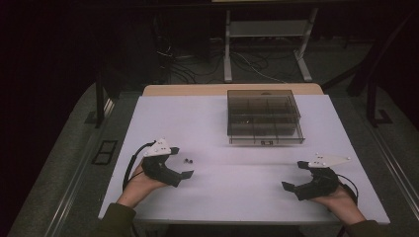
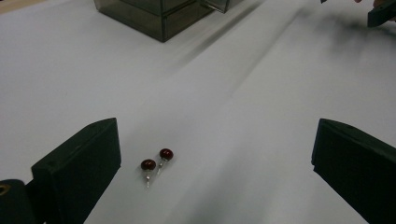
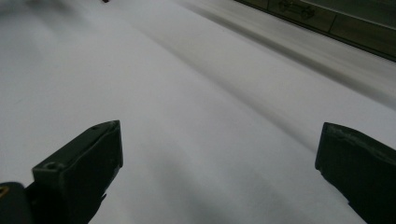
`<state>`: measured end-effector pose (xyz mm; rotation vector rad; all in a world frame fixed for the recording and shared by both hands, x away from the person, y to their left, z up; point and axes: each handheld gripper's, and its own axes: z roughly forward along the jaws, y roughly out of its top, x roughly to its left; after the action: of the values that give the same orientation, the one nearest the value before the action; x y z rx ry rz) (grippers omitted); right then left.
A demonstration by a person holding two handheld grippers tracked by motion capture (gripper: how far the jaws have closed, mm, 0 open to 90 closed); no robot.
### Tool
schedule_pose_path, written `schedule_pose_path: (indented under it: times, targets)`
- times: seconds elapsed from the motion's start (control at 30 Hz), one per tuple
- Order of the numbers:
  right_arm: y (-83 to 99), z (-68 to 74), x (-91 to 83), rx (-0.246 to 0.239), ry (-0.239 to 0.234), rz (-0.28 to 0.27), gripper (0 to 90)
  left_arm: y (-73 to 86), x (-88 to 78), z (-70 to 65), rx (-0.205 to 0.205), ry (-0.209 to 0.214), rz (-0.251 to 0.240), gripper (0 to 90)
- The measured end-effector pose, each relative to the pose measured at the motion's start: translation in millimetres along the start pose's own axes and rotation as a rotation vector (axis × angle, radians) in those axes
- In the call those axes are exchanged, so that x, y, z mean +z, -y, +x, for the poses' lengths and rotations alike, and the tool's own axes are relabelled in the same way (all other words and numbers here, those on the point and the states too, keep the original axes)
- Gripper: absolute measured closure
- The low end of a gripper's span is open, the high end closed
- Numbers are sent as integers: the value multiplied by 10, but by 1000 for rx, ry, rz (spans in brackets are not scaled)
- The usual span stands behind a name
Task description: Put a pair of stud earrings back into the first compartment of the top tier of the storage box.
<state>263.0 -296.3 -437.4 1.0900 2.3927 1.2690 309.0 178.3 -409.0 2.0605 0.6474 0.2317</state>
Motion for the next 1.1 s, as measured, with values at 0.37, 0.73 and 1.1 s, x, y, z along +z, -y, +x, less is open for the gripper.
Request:
schedule_pose_path:
  times: [0.37,0.73,1.1]
  targets:
    - [3,4,-8,5,-7,-5,4,-98,35,85,-2,-14,-22,29]
    - [11,8,0,5,-7,-4,4,-199,110,241,-8,-41,-31,128]
    - [18,7,-2,10,-10,-8,4,-225,189,354,-9,-46,-17,258]
